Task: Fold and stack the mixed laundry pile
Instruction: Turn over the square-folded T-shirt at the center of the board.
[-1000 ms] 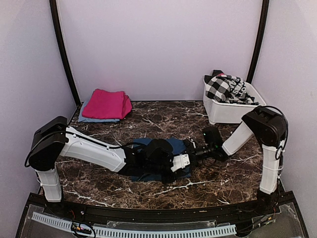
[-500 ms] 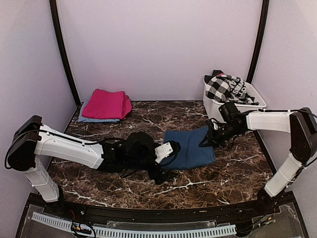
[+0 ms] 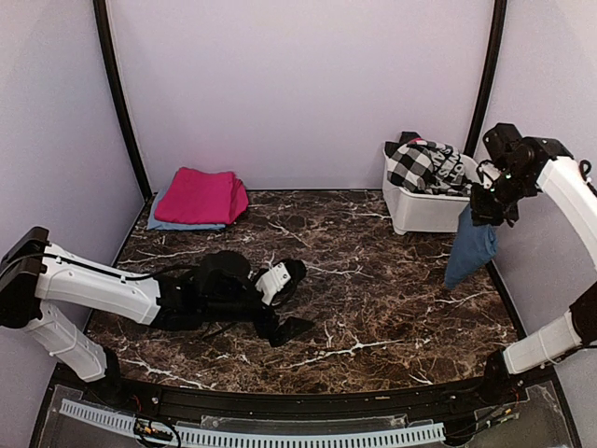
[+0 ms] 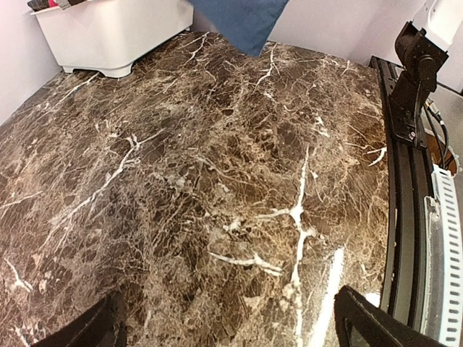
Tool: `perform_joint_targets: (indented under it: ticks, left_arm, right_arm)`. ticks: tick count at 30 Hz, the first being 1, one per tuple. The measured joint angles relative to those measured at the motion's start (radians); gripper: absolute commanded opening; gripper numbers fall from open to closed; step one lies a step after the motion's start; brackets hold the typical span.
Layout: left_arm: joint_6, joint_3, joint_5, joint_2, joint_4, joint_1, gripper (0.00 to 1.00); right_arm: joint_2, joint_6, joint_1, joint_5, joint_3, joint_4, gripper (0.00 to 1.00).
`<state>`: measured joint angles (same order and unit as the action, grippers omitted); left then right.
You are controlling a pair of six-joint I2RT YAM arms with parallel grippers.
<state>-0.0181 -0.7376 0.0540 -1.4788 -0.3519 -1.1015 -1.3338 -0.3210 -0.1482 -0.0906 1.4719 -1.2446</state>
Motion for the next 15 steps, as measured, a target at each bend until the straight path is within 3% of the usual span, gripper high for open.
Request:
perform_joint_targets:
  ticks: [4,8,12,15]
  left_arm:
    - [0.004,0.041,-0.002,0.056,0.007,0.010,0.99]
    - [0.005,0.062,-0.029,0.143,0.047,0.027,0.99]
    - [0.006,0.062,-0.072,0.235,0.102,0.035,0.99]
    - [0.027,0.062,-0.104,0.299,0.137,0.040,0.99]
  right_arm:
    - [-0.045,0.018,0.001,-0.151,0.198,-0.124,0.00]
    - [-0.149,0.035,-0.024,-0.229,0.255,-0.182,0.00]
    - [-0.387,0.040,-0.184,-0.252,0.256,-0.204,0.00]
    - [-0.663,0.044,-0.376,-0.249,0.294,-0.199,0.00]
